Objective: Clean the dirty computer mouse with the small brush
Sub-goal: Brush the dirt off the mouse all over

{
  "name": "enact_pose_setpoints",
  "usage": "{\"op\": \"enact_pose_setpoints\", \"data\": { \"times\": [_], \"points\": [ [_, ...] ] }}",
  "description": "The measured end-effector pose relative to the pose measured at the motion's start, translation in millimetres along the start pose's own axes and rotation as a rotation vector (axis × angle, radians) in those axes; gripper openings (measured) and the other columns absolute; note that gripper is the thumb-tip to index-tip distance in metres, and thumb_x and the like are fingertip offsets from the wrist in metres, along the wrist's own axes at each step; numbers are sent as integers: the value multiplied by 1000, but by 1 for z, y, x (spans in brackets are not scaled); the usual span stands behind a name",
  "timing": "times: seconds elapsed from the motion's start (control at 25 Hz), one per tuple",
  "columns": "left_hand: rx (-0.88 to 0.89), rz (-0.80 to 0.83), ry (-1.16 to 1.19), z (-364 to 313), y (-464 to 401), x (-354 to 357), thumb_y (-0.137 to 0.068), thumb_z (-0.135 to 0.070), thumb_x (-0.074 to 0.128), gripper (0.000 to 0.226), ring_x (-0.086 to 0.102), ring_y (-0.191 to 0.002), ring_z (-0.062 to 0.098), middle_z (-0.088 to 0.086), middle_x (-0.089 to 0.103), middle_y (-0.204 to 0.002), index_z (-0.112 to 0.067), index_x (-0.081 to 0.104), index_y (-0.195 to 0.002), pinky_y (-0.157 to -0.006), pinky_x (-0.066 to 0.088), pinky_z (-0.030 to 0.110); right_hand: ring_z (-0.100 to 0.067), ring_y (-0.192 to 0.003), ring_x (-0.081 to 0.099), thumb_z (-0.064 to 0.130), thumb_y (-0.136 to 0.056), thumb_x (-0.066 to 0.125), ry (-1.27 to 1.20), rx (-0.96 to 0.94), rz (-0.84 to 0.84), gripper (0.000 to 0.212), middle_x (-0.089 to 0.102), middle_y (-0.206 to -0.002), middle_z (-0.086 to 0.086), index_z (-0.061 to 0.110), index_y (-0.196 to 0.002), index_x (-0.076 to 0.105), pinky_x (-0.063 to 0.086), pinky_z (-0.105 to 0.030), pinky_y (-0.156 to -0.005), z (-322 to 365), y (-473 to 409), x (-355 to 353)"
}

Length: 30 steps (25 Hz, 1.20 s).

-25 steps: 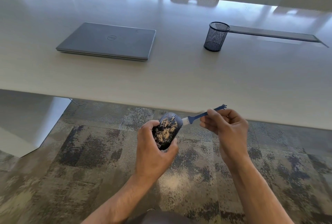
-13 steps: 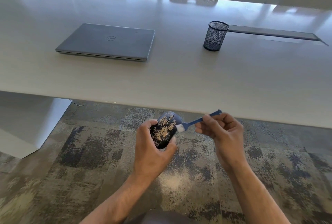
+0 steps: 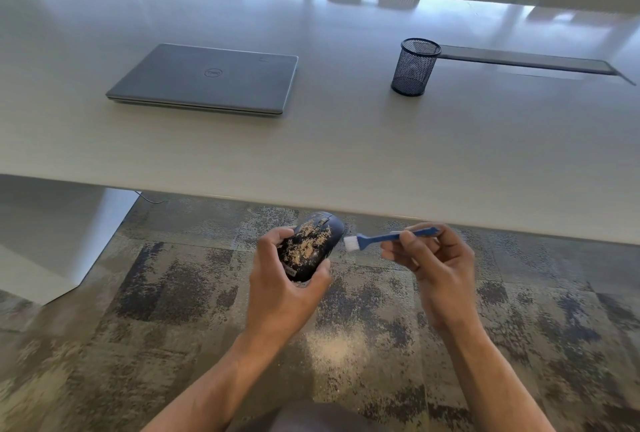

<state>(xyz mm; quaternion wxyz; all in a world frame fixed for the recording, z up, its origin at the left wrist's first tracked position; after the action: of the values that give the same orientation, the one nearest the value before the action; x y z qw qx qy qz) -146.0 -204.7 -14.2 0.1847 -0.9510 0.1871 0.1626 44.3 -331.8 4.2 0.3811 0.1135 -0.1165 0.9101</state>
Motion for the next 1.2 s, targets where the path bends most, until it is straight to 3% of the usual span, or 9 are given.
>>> {"op": "enact_pose_setpoints", "data": {
  "times": [0.16, 0.36, 0.64, 0.92, 1.12, 1.2],
  "points": [
    [39, -7, 73, -3, -7, -10, -73, -29, 84, 66, 63, -90, -3, -10, 55, -105, -40, 34, -116, -64, 49, 5, -29, -76, 78, 6, -85, 68, -39, -6, 73, 16, 78, -83, -13, 19, -91, 76, 64, -37, -77, -8, 6, 10],
    [87, -18, 117, -7, -11, -14, -73, -13, 86, 67, 66, -89, -4, -9, 58, -101, -33, 37, -115, -64, 49, 4, -33, -83, 79, 1, -87, 68, -46, -41, 94, 18, 79, -84, -12, 16, -94, 75, 63, -37, -79, -15, 9, 19],
    [119, -31, 117, -14, -12, -17, -73, -8, 86, 67, 64, -91, -7, -13, 55, -105, -29, 37, -114, -64, 50, 5, -30, -83, 79, 8, -87, 70, -55, -84, -46, 14, 78, -82, -9, 19, -91, 76, 63, -37, -80, -17, 4, 11],
    [108, -32, 129, -16, -12, -18, -73, -15, 84, 63, 65, -90, -3, -12, 56, -107, -24, 37, -114, -67, 51, 7, -33, -85, 79, 12, -87, 73, -78, -111, 97, 11, 79, -89, -12, 17, -96, 75, 63, -41, -79, -16, 11, 21],
    [95, -23, 177, -21, -12, -19, -73, -19, 81, 60, 67, -88, -4, -24, 60, -103, -29, 36, -112, -64, 51, 7, -27, -83, 79, 7, -87, 70, -92, -111, -90, 18, 76, -76, -2, 23, -89, 77, 64, -41, -82, -14, 0, 10],
    [92, -33, 188, -21, -12, -20, -73, -19, 81, 60, 67, -87, -4, -24, 60, -103, -28, 36, -112, -63, 51, 7, -25, -80, 79, 9, -88, 70, -124, -104, -72, 17, 74, -71, 2, 25, -88, 77, 64, -39, -81, -12, 2, 7]
  ]
}}
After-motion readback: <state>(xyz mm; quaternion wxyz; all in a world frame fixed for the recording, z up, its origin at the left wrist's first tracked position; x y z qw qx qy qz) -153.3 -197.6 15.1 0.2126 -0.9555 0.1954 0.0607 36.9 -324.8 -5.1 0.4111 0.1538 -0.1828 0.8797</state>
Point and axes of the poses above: each hand's wrist, its own y-axis away from the middle knuckle, its own x-axis out of the palm, z = x × y, the point moved 4 cm from there along -y, towards the middle knuckle
